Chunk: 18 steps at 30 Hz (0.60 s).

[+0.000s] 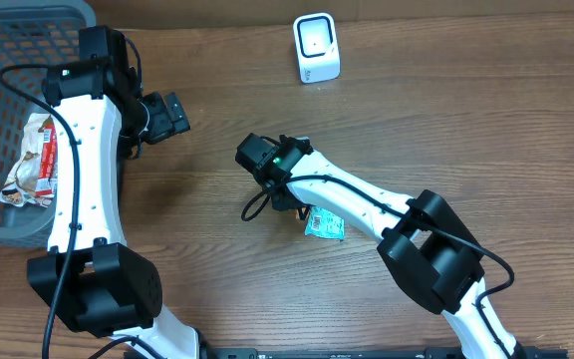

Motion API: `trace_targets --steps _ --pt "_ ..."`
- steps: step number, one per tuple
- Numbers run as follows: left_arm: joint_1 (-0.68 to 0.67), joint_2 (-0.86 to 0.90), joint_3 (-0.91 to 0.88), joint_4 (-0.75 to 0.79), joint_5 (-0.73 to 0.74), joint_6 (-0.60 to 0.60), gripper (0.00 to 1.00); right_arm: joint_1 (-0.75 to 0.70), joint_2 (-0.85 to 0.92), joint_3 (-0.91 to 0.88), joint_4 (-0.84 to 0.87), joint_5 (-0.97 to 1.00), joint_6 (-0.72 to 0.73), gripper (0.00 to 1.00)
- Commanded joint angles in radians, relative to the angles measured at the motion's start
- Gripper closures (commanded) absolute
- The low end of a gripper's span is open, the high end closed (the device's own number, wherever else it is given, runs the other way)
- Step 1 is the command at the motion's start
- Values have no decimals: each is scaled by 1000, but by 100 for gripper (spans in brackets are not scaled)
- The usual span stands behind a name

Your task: Scan the item barcode

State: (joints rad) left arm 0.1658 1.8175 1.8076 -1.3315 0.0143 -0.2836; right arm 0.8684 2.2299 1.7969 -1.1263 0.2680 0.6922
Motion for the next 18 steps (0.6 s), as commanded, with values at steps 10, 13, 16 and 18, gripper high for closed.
trace_targets --steps 10,13,16,18 --pt "2 -33 19 1 -3 18 0 -90 -81 294 -163 23 -95 36" --pt "2 -33 19 1 -3 18 0 -179 -81 293 -200 49 -100 32" --pt "2 -33 19 1 -3 18 0 -290 -81 293 -255 47 -100 32" --pt "2 -33 19 1 -3 18 0 -367 -81 293 -306 43 -100 34"
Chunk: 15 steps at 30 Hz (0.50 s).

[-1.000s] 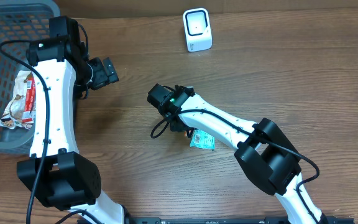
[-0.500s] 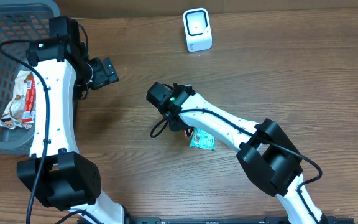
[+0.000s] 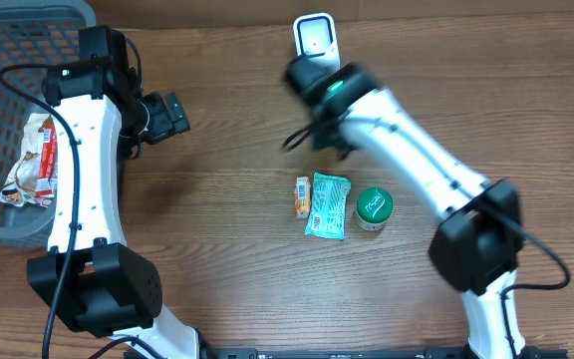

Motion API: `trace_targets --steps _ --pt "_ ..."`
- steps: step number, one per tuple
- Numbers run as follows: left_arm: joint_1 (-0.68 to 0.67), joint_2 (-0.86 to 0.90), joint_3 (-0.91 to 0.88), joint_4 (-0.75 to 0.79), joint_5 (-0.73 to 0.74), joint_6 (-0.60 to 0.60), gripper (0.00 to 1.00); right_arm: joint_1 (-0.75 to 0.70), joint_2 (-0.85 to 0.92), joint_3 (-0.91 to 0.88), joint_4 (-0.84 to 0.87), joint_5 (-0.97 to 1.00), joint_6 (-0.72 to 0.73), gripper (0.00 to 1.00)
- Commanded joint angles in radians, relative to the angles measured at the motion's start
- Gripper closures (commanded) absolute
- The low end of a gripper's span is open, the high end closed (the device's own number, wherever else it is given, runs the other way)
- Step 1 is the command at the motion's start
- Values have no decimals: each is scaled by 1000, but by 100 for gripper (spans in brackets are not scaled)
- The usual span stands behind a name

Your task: Scan the item barcode

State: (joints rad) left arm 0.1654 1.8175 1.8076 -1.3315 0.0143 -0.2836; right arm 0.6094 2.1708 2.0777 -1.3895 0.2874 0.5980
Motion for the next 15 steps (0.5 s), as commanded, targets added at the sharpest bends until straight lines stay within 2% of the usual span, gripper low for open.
trace_targets --steps 1,9,12,15 --pt "3 -33 19 1 -3 18 0 -141 -22 12 -71 24 -8 34" --pt "3 -33 19 1 -3 18 0 -346 -30 12 -275 26 -83 32" --pt "3 -33 19 1 -3 18 0 -409 -50 12 -293 8 -85 29" --pt "3 -33 19 1 -3 18 1 -451 -58 12 -298 -61 -155 28"
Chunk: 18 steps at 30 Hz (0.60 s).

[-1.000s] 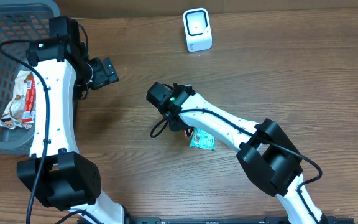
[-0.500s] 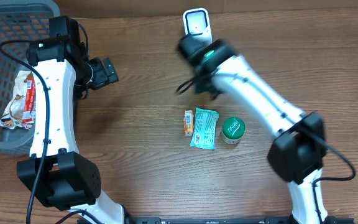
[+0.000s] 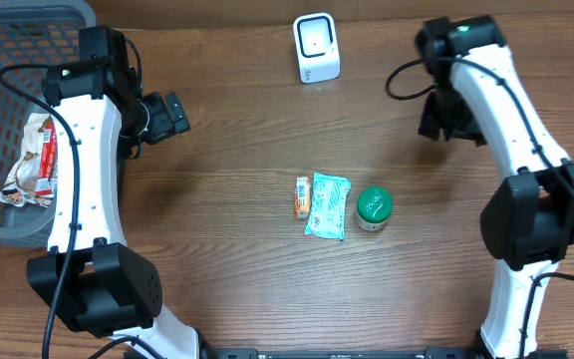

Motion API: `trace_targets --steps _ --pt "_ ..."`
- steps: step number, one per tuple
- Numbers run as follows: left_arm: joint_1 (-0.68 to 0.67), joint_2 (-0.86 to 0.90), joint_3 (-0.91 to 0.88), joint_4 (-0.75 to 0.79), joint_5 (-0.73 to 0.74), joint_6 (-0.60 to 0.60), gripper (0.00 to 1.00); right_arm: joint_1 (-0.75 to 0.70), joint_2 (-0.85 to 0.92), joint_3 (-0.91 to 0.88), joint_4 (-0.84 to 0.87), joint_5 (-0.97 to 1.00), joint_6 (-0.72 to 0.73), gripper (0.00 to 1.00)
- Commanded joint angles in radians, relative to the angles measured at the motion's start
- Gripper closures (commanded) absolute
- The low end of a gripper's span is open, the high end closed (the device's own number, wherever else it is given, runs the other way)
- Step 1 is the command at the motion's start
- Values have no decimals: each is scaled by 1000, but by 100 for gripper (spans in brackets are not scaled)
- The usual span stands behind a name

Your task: Scan the item barcode

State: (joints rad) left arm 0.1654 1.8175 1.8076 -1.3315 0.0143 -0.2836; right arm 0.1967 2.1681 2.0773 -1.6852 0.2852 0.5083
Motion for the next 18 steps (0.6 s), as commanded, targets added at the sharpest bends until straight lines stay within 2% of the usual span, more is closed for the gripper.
trace_targets --steps 1,6,11,13,14,18 --pt "3 -33 19 1 -3 18 0 -49 -55 11 -5 -71 -79 27" --pt "3 -33 19 1 -3 18 0 -73 -55 -7 -7 -91 -150 22" --pt "3 -33 19 1 -3 18 0 -74 -55 -10 5 -245 -385 18" --pt "3 -33 19 1 -3 18 0 -75 -55 -10 13 -242 -386 11" --pt "3 -33 19 1 -3 18 0 -76 -55 -10 19 -242 -386 2" --pt "3 -33 19 1 -3 18 1 -76 -55 -10 33 -242 -386 0"
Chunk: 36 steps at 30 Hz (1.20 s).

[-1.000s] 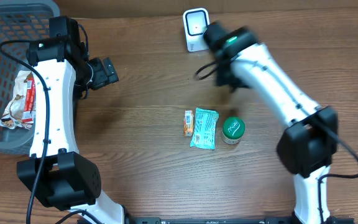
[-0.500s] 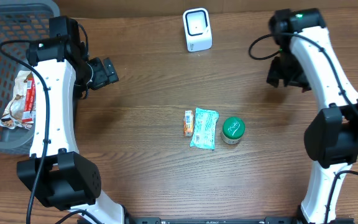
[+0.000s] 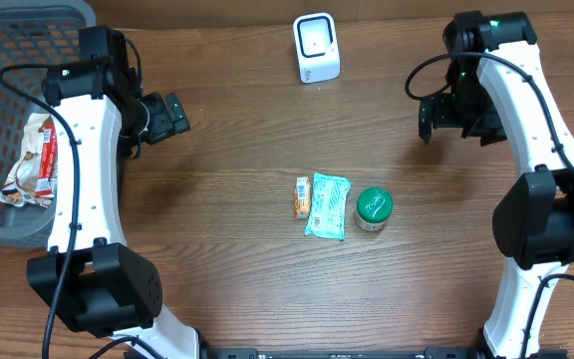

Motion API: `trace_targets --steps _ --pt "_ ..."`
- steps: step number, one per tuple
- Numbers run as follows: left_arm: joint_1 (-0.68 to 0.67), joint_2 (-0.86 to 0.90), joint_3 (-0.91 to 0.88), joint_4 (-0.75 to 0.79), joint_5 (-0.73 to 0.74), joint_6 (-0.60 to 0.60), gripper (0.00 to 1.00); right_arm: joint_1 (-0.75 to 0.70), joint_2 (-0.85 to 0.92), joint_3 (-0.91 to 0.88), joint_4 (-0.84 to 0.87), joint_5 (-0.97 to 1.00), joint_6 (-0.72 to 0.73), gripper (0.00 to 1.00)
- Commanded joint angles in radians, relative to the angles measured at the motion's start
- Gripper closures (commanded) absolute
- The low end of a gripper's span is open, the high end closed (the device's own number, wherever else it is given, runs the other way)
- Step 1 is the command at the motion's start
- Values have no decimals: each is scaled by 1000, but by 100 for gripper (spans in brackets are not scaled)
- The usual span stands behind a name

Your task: Scan the item barcode

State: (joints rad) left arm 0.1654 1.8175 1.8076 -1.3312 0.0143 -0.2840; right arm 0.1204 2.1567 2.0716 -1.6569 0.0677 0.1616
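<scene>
The white barcode scanner (image 3: 317, 48) stands at the table's far edge. Three items lie in a row at the middle: a small orange packet (image 3: 302, 197), a teal packet (image 3: 328, 204) and a green-lidded jar (image 3: 373, 208). My right gripper (image 3: 430, 118) hangs at the far right, well away from them, fingers apart and holding nothing. Beside the basket at the far left, my left gripper (image 3: 174, 115) is open and empty.
A grey basket fills the far left corner, with a snack packet (image 3: 33, 160) lying in it under the left arm. The right arm's cable (image 3: 422, 70) loops toward the scanner's side.
The right arm has shifted a little further to the right and its gripper has settled at the far right. The items, the scanner and the left arm have not moved.
My right gripper was down at the table's middle over the teal packet, hiding the other items. Then it was up near the scanner, with all three items lying in a row. Then it was at the far right, where it stays. The left arm has not moved.
</scene>
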Motion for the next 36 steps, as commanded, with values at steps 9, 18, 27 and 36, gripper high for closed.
trace_targets --steps 9,18,27,36 --pt "3 -33 19 0 -3 18 0 1 -43 -4 6 -25 -39 0" --pt "3 -33 19 89 5 14 0 1 -43 -4 6 -25 -39 0" --pt "5 -33 30 106 121 29 0 1 -43 -4 6 -25 -39 0" --pt "8 -34 316 22 111 200 0 1 -43 -4 6 -25 -39 0"
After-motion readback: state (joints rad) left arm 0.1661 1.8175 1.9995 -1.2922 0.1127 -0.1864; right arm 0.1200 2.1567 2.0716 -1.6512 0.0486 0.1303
